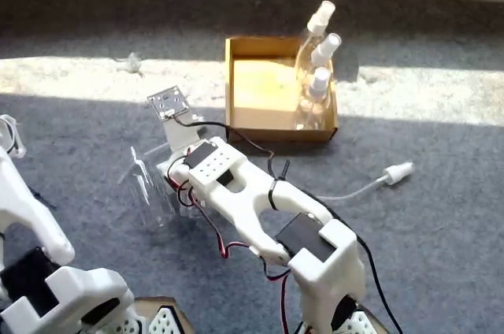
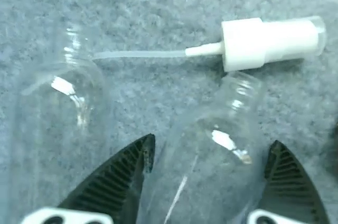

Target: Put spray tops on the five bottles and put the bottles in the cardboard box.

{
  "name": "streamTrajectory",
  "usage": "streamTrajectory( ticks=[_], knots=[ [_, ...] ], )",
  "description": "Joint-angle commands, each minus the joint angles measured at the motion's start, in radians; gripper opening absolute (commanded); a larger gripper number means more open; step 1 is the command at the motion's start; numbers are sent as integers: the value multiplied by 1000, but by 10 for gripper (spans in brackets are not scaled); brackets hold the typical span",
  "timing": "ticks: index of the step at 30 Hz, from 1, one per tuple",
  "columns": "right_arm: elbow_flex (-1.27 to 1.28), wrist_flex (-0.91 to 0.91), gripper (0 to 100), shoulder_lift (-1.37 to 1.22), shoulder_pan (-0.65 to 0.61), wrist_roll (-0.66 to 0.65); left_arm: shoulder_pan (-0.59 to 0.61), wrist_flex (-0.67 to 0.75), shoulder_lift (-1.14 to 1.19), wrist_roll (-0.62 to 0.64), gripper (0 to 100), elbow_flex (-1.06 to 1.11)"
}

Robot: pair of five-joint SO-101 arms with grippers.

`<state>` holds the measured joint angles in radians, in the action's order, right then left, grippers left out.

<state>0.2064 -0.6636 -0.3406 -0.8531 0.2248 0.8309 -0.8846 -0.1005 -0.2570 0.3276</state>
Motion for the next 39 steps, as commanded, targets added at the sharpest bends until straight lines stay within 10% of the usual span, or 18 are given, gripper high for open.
streamTrajectory(
  ticks=[1, 6, 15, 22, 29, 39],
  knots=[
    [-42, -5, 172, 16, 16, 6, -19, 15, -12, -5, 232, -7],
    [-47, -203, 2, 114, 53, 0, -16, 15, -10, -6, 232, -5],
    [-1, -618, 5, 765, 73, -140, -27, 9, -19, -6, 232, -21],
    [30, -918, 5, 1072, 731, -526, -114, -181, -168, -6, 232, -39],
    [265, -498, 5, 928, 1445, -752, -406, -290, -363, -2, 232, 136],
    [302, -177, 10, 344, 1593, -781, -545, -123, -518, 48, 232, 512]
  ],
)
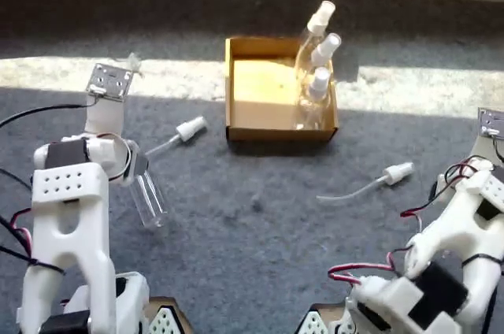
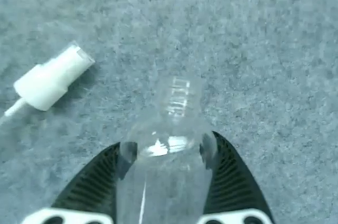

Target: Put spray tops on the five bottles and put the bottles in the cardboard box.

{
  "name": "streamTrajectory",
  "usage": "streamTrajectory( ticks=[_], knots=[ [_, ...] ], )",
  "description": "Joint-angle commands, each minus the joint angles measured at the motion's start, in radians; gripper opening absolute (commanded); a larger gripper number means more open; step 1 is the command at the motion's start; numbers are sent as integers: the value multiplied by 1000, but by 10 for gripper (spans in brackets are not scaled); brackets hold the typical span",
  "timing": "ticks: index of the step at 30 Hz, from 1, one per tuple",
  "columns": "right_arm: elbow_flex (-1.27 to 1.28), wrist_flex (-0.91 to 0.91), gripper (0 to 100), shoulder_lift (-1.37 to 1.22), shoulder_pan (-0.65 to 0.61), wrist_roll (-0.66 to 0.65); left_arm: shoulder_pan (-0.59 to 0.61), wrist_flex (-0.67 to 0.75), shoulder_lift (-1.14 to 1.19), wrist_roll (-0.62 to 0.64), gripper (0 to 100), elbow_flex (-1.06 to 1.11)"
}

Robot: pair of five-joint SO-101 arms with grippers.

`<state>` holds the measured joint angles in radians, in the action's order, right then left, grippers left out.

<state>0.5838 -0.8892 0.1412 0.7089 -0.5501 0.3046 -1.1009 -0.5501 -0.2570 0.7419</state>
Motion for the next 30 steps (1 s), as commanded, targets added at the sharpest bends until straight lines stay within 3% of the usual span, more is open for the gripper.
streamTrajectory(
  ticks=[1, 8, 15, 20, 26, 30],
  knots=[
    [-102, 53, 11, -191, 38, -8, -19, 121, -79, 58, 232, 133],
    [-283, 58, 150, -406, 64, -8, -24, 238, -159, 64, 232, 291],
    [-300, -97, 176, -341, 42, -3, -59, 233, -170, 64, 232, 298],
    [-352, -125, 181, -268, 36, 118, -58, 233, -170, 64, 232, 298],
    [-398, -128, 309, -263, 2, 184, -58, 233, -171, 64, 232, 298],
    [-398, -128, 324, -263, -18, 181, -56, 233, -174, 64, 232, 298]
  ],
)
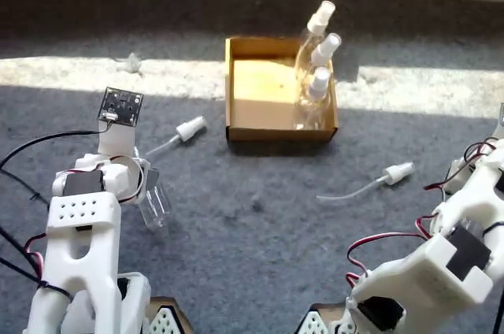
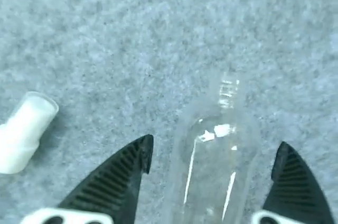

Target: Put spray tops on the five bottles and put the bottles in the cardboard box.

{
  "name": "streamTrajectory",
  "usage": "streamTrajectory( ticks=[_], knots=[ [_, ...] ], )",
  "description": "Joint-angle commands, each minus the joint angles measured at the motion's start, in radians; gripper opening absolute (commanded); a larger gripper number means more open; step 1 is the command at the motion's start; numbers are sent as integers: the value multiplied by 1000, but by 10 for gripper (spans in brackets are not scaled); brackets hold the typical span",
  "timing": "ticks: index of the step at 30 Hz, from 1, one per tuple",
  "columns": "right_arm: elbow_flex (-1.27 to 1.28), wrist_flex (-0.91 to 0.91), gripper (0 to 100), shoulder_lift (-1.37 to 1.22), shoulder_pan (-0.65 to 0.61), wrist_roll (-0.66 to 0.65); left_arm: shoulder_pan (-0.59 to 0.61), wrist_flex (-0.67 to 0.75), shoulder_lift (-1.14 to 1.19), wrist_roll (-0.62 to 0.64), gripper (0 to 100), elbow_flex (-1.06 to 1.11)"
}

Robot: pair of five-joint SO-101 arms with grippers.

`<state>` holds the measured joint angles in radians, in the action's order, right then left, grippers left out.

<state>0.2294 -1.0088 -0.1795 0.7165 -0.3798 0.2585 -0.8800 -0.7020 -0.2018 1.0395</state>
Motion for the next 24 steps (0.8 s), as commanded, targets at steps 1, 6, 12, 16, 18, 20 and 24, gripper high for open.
streamTrajectory(
  ticks=[1, 6, 12, 16, 18, 20, 24],
  knots=[
    [-44, -8, 324, 58, -25, 18, -10, 12, -22, 9, 232, 1],
    [-50, -8, 324, 58, -35, 21, -12, 12, -22, 9, 232, 1],
    [-81, 1, 324, 8, -30, 63, -12, 12, -22, 9, 232, 1],
    [-236, -47, 324, -116, -30, 121, -12, 12, -21, 9, 232, 2],
    [-325, -99, 324, -186, -35, 123, -13, 15, -22, 8, 232, 21],
    [-407, -142, 324, -254, -35, 124, -13, 17, -22, 8, 232, 24],
    [-530, -194, 324, -360, -30, 121, -13, 17, -22, 8, 232, 22]
  ],
)
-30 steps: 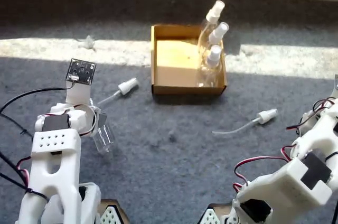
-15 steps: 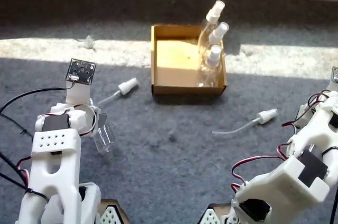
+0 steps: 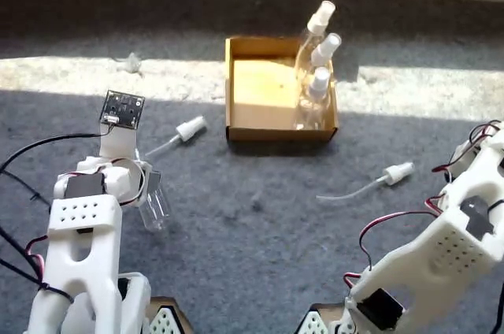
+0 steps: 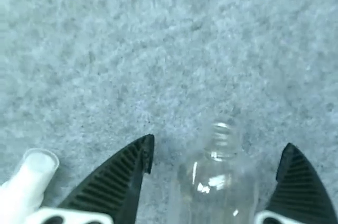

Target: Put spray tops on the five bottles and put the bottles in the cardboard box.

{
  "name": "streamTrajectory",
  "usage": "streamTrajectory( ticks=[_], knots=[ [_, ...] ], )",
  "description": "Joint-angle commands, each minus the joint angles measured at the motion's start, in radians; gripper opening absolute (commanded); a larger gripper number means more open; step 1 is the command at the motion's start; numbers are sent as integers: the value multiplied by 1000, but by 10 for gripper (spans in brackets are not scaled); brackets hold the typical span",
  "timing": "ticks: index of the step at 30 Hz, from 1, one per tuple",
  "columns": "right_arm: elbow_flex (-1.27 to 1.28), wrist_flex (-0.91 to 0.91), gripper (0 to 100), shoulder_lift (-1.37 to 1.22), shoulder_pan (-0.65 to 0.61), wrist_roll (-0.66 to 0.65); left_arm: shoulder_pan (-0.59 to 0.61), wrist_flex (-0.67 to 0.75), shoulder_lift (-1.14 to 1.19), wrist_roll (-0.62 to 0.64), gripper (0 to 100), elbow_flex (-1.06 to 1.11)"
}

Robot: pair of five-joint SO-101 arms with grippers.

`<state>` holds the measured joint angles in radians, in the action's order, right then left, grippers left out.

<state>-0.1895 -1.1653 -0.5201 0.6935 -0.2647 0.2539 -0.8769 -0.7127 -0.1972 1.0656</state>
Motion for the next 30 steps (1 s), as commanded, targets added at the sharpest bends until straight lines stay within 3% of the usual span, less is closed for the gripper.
streamTrajectory(
  ticks=[1, 14, 25, 30],
  knots=[
    [-131, -44, 324, -36, -7, 5, -8, 14, -12, 3, 232, -4],
    [-151, -170, 324, -51, -13, -17, -8, 14, -12, 3, 232, -5],
    [-150, -110, 324, -65, -5, -18, -8, 14, -12, 3, 232, -2],
    [-151, -111, 238, -97, -5, -23, -8, 14, -12, 3, 232, -2]
  ],
)
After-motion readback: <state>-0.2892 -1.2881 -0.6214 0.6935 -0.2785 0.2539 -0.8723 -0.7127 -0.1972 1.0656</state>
